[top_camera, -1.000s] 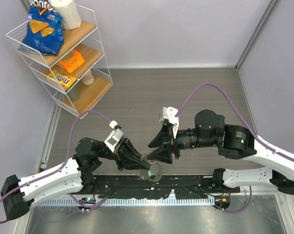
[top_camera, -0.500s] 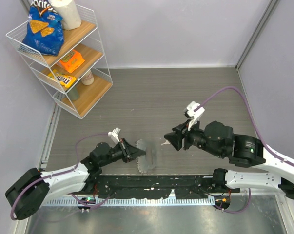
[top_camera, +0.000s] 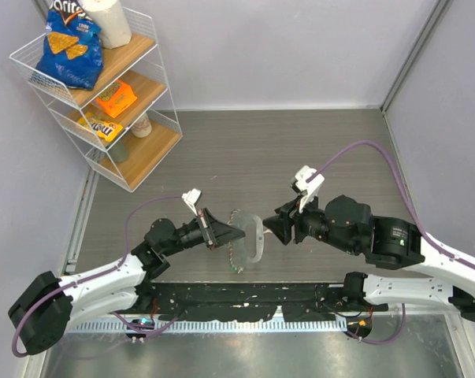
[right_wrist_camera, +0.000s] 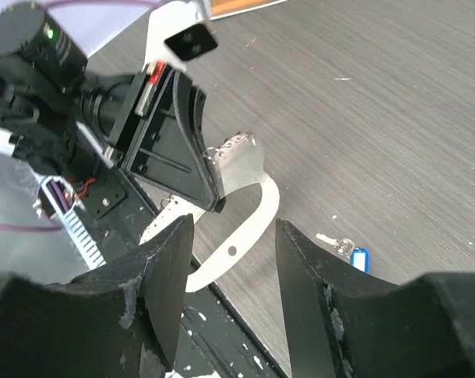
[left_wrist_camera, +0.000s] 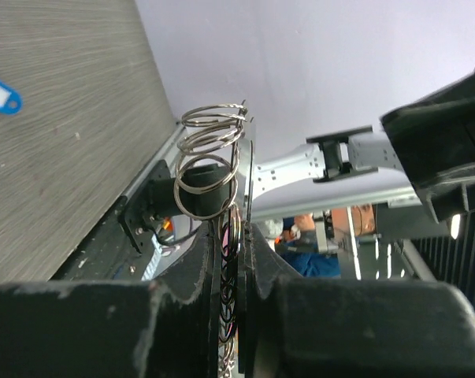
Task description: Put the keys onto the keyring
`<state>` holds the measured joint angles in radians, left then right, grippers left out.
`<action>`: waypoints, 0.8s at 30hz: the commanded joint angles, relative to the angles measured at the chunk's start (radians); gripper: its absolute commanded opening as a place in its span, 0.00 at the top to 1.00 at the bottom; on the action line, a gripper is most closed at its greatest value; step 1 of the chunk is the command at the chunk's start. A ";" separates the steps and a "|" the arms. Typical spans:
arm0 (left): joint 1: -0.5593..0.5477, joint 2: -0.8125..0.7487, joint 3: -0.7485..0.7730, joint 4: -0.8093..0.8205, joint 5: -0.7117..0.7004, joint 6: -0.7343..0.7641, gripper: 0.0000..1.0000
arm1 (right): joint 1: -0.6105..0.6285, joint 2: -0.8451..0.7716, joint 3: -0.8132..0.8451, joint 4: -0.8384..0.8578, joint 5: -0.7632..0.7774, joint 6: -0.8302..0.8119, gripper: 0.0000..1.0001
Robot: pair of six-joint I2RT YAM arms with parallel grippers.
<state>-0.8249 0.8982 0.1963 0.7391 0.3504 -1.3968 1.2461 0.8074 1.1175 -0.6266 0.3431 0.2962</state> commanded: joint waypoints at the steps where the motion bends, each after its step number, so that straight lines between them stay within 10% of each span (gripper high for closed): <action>1: -0.003 -0.015 0.084 0.069 0.140 0.111 1.00 | -0.002 0.009 0.051 0.021 -0.127 -0.077 0.49; 24: -0.095 -0.065 0.290 0.025 0.668 0.648 1.00 | -0.002 0.039 0.186 -0.015 -0.525 -0.152 0.52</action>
<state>-0.8944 0.8474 0.4206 0.7723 0.9192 -0.8978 1.2461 0.8402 1.2545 -0.6594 -0.0864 0.1612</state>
